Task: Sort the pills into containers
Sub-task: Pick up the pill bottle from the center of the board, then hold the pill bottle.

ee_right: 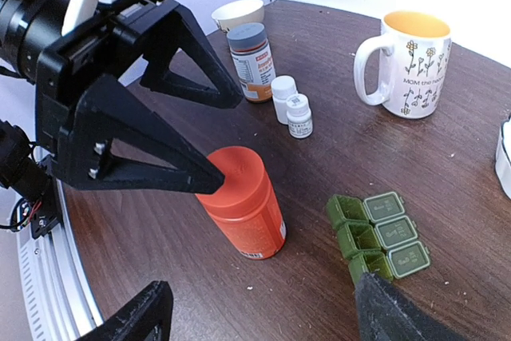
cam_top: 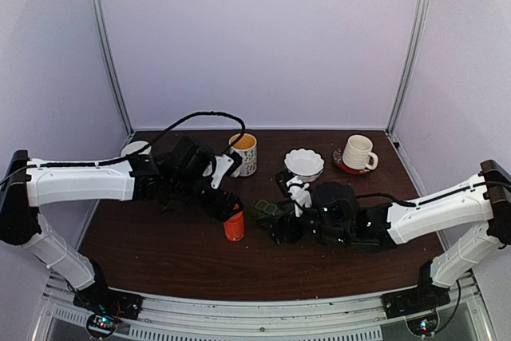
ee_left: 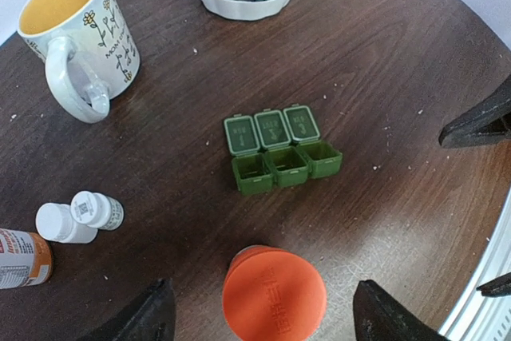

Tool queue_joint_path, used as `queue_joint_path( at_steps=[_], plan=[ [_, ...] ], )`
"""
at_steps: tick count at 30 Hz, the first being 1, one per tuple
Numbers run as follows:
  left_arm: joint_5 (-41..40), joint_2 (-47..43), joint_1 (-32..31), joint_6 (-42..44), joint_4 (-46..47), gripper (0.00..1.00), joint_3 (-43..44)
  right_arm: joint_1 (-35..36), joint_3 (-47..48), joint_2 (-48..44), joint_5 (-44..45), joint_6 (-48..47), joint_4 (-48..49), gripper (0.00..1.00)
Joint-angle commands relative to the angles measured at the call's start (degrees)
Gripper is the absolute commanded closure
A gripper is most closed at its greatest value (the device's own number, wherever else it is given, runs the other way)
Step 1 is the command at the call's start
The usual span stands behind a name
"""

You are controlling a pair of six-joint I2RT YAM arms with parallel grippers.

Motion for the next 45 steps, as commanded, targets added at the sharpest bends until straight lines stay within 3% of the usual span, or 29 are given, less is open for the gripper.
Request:
queue_joint_path(
  at_steps=[1,9,25,27,31,35,38,41,45],
  plan=[
    [0.38,2.58,-0.18,0.27,-7.68,0.21,4.84,0.05,-2.61,-0.48,1.86,1.36,4.95,0.18],
    [2.93,9.76,-0.16,-0.13,-16.59,0.24,13.21,0.03,-3.33,-0.45,2.10,1.36,5.91,0.19],
    [3.34,13.25,-0.16,-0.52,-19.05,0.33,16.17,0.08,-2.67,0.51,1.89,1.01,5.38,0.19],
    [3.13,13.18,-0.16,-0.43,-19.16,0.37,16.48,0.03,-2.47,0.44,1.61,1.01,5.32,0.19],
    [2.60,12.44,-0.12,-0.26,-19.23,0.56,17.18,0.06,-2.54,0.14,1.56,0.61,5.22,0.19],
    [2.47,10.18,-0.16,0.28,-19.14,0.62,17.82,0.03,-2.14,-0.26,0.00,-1.09,4.22,0.18],
    [8.94,7.34,0.99,1.02,-17.37,0.63,17.50,-0.25,-1.69,-1.92,-3.75,-3.07,3.33,0.18],
    [21.12,4.19,3.94,2.37,-14.02,0.63,16.13,-1.73,-1.10,-4.40,-12.23,-4.34,2.57,0.17],
    [33.77,0.98,5.11,7.64,-14.96,0.63,17.49,-3.68,0.23,-7.02,-23.46,-5.00,0.52,0.01]
  ],
)
